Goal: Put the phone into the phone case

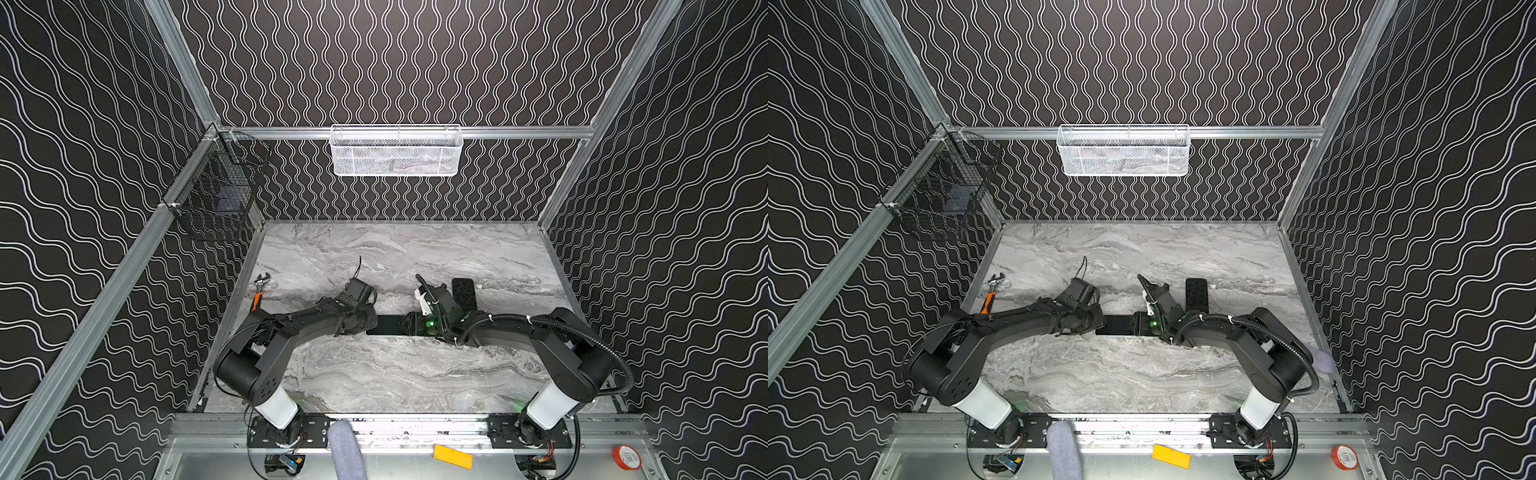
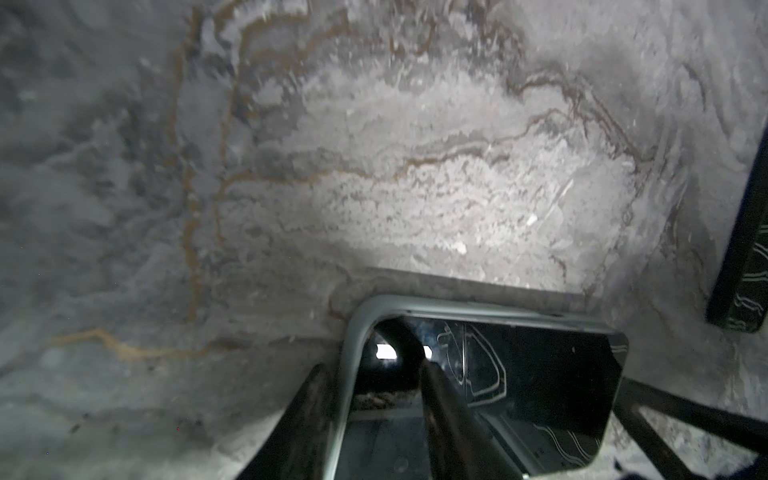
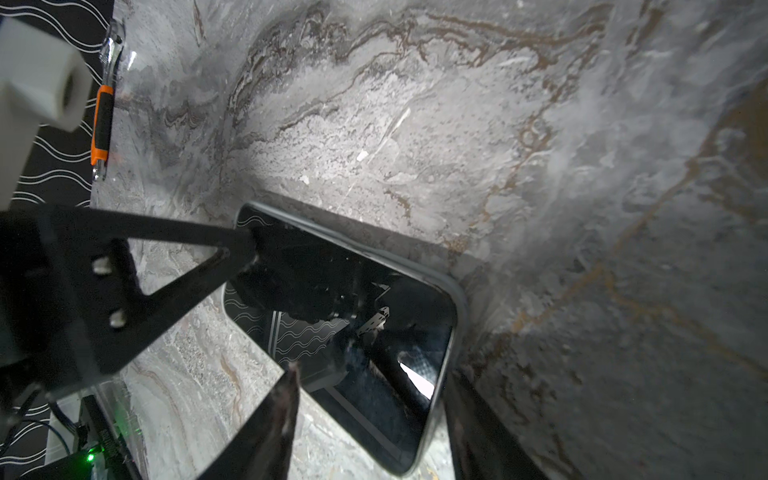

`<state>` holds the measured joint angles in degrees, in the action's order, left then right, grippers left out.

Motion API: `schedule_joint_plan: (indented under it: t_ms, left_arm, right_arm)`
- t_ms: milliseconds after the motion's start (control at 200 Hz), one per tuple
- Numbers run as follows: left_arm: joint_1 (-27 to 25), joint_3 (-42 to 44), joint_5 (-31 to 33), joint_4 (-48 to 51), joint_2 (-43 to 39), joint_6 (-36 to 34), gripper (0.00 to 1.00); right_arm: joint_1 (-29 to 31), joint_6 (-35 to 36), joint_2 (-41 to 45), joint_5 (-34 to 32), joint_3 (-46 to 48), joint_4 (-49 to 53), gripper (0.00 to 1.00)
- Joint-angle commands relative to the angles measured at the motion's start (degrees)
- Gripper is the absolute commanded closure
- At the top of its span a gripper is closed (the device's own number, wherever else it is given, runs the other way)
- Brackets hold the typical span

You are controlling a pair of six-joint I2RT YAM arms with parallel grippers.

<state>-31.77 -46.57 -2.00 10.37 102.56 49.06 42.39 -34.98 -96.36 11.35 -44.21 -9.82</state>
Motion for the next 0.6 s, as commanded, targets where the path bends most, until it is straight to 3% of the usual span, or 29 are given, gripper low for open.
schedule_joint_plan:
  t_ms: [0,260,595]
  left_arm:
    - [0.2,0.0,1.5,4.7,1.8,-0.6,0.61]
    - [0.2,-1.0,3.1,7.9,3.5,-2.2,0.70]
    - [0.2,0.5,2.6,9.7,4.8,-3.5,0.72]
  right_arm:
    - [0.4,-0.4,0.5,2.8,0.2,-2.2,0.42]
    - [0.4,0.1,1.0,2.6,0.2,-1.9,0.42]
    - [0.3,0.0,0.0,2.4,-0.2,-2.1,0.42]
